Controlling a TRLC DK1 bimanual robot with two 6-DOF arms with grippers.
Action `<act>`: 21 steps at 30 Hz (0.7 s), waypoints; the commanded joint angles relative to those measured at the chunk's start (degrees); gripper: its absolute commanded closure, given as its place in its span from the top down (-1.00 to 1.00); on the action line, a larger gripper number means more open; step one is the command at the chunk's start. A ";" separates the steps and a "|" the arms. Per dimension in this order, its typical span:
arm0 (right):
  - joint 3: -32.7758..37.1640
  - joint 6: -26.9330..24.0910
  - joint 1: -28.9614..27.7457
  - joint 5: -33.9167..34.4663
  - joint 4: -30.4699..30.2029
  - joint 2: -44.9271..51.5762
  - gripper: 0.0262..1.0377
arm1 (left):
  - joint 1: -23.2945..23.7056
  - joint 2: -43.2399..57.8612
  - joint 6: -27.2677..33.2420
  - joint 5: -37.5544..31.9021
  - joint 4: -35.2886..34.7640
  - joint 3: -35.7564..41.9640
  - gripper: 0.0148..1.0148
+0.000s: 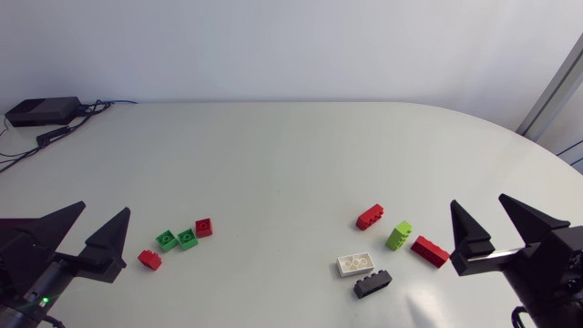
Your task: Sort duplo bricks by size, large to the right and small to the left
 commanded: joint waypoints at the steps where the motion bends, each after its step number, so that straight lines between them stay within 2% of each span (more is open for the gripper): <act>1: -2.13 0.65 0.28 0.41 -1.12 -0.30 0.93 | -0.10 -1.09 -0.24 0.79 -1.39 -0.65 0.94; 5: -2.13 0.65 0.19 0.41 -1.12 -0.30 0.93 | 0.07 -1.09 -0.24 0.79 -1.39 -0.65 0.94; 14: -2.13 0.65 0.19 0.41 -1.12 -0.30 0.93 | -6.52 -1.09 -0.24 0.79 -1.39 -0.65 0.94; 21: -2.13 0.65 0.19 0.41 -1.12 -0.30 0.93 | -6.43 -1.09 -0.24 0.79 -1.39 -0.65 0.94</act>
